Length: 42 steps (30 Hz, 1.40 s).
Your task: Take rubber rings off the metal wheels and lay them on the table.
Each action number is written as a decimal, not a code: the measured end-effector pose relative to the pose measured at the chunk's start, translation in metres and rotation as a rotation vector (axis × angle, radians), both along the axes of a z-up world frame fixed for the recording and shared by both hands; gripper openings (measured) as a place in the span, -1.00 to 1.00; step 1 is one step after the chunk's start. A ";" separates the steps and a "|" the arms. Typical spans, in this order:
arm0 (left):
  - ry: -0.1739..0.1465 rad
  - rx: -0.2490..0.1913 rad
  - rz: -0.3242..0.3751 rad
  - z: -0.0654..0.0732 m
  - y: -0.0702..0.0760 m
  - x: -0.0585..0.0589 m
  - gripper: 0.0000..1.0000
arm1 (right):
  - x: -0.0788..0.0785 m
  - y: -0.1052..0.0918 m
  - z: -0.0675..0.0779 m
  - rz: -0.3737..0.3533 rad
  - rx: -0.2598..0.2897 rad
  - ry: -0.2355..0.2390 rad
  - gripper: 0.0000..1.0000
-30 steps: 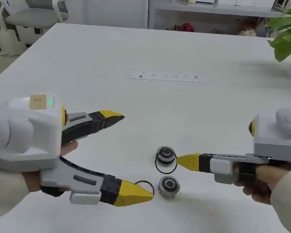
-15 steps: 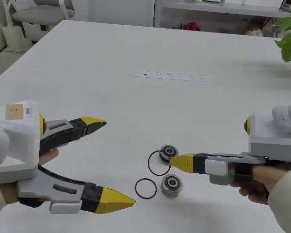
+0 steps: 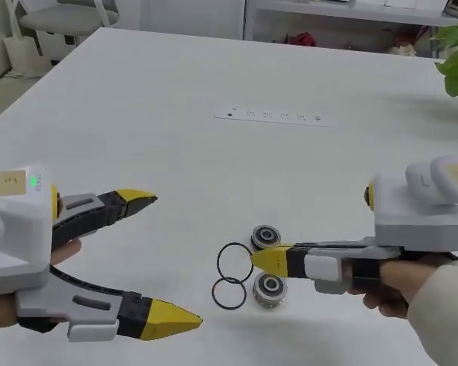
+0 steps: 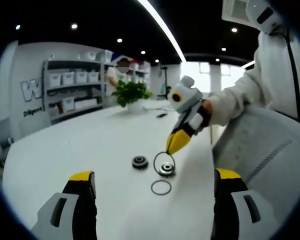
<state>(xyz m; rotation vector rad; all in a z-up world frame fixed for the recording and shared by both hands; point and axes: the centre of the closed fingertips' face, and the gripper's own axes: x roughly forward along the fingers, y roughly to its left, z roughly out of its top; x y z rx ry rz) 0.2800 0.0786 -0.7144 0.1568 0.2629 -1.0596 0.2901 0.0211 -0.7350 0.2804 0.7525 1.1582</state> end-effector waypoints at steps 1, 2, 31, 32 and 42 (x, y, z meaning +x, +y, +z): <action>0.001 0.001 0.000 -0.001 0.000 0.000 1.00 | 0.000 0.001 -0.001 0.005 -0.005 0.000 -1.00; 0.002 0.002 0.000 -0.001 0.000 0.000 1.00 | -0.001 0.002 -0.002 0.009 -0.008 0.000 -1.00; 0.033 0.020 -0.018 -0.012 -0.002 -0.006 1.00 | -0.010 0.012 -0.033 0.090 -0.168 -0.099 -1.00; 0.033 0.021 -0.019 -0.012 -0.002 -0.007 1.00 | -0.010 0.012 -0.034 0.090 -0.170 -0.098 -1.00; 0.043 0.043 -0.038 -0.017 -0.005 -0.011 1.00 | -0.014 0.010 -0.045 0.105 -0.215 -0.100 -1.00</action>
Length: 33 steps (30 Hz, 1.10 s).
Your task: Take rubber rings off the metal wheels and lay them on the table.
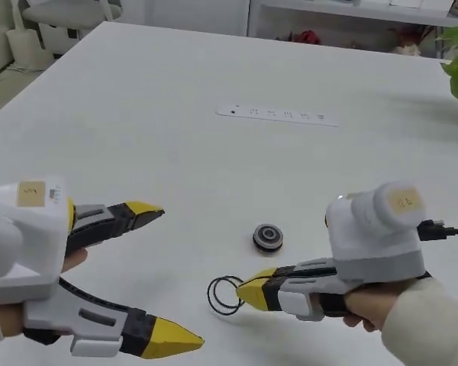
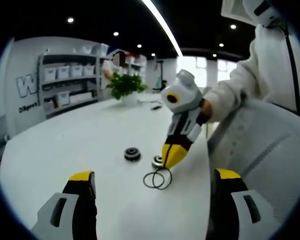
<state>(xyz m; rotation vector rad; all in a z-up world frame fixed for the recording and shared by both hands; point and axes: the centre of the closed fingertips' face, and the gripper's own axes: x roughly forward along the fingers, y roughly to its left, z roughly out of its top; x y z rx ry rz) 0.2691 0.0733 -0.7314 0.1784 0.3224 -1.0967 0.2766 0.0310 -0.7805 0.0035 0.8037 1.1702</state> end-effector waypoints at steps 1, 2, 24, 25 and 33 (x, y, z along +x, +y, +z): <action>0.000 0.002 -0.001 0.000 0.000 0.000 1.00 | 0.000 0.000 -0.001 0.000 -0.005 0.000 -1.00; -0.001 0.003 -0.004 0.000 -0.001 -0.001 1.00 | 0.001 0.000 -0.002 -0.002 -0.009 -0.003 -1.00; 0.001 0.023 -0.009 -0.002 -0.001 -0.003 0.98 | 0.006 -0.004 -0.004 -0.009 -0.034 -0.053 -0.94; 0.001 0.023 -0.009 -0.002 0.000 -0.003 0.98 | 0.007 -0.004 -0.003 -0.010 -0.034 -0.056 -0.94; 0.002 0.027 -0.009 -0.003 0.000 -0.003 0.98 | 0.009 -0.006 -0.001 -0.013 -0.038 -0.071 -0.91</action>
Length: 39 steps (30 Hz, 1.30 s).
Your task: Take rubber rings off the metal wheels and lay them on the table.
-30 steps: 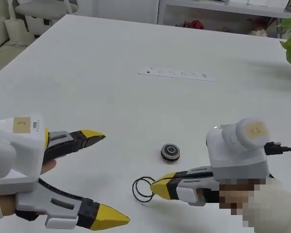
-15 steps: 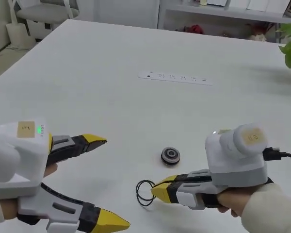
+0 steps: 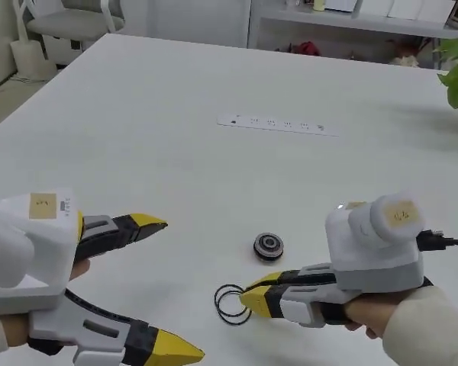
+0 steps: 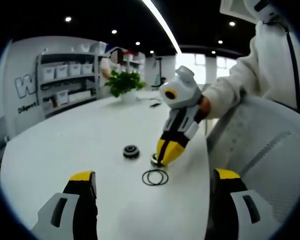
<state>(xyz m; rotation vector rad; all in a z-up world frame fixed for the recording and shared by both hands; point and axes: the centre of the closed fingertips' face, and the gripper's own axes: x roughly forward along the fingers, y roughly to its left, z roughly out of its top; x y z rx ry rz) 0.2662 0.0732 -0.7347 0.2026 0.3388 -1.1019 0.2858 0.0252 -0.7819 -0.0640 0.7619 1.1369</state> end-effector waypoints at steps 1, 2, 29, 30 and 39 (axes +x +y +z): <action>-0.001 0.001 0.001 0.000 0.000 0.000 0.98 | 0.000 0.000 0.001 -0.002 0.002 -0.001 -0.91; 0.000 0.001 0.001 0.000 0.000 0.000 0.98 | 0.001 0.000 0.001 -0.004 0.003 -0.003 -0.90; -0.019 0.016 0.022 0.011 0.007 -0.002 1.00 | 0.033 -0.022 0.050 -0.130 0.125 -0.083 -0.83; -0.028 0.012 0.024 0.014 0.007 -0.001 1.00 | 0.035 -0.024 0.054 -0.134 0.133 -0.094 -0.83; -0.052 0.002 0.008 0.038 0.007 0.002 1.00 | 0.044 -0.041 0.076 -0.127 0.156 -0.155 -0.64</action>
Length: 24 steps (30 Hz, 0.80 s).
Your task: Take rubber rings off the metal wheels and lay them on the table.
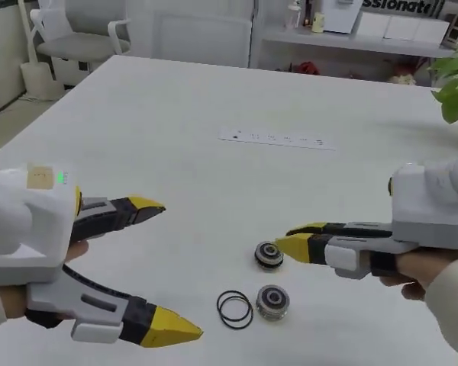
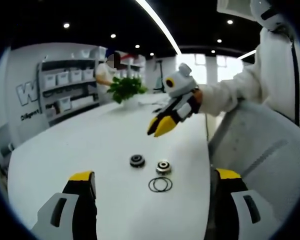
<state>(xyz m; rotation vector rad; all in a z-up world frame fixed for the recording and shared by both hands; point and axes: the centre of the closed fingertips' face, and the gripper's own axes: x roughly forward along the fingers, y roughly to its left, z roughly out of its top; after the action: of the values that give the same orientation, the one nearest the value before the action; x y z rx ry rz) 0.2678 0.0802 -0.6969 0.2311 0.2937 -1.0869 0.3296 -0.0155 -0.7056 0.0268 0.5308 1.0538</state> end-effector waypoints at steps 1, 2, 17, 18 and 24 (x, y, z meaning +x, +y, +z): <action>0.008 -0.008 -0.010 0.005 -0.001 -0.001 1.00 | 0.002 -0.002 0.004 -0.001 0.004 -0.014 -0.63; 0.003 -0.012 -0.011 0.009 -0.001 0.000 1.00 | 0.004 -0.004 0.008 -0.005 0.008 -0.022 -0.62; -0.107 -0.030 -0.042 0.071 -0.016 0.041 0.95 | 0.030 -0.031 0.060 -0.002 -0.011 -0.190 -0.38; -0.114 -0.029 -0.041 0.074 -0.017 0.045 0.95 | 0.031 -0.032 0.062 0.003 -0.014 -0.198 -0.40; -0.122 -0.032 -0.082 0.094 -0.030 0.063 0.92 | 0.048 -0.032 0.076 0.001 -0.035 -0.256 -0.36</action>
<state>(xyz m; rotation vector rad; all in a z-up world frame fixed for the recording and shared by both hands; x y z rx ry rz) 0.3307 0.0498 -0.6029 0.2814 0.1587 -1.1532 0.3772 -0.0477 -0.6294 -0.1374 0.3173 1.0310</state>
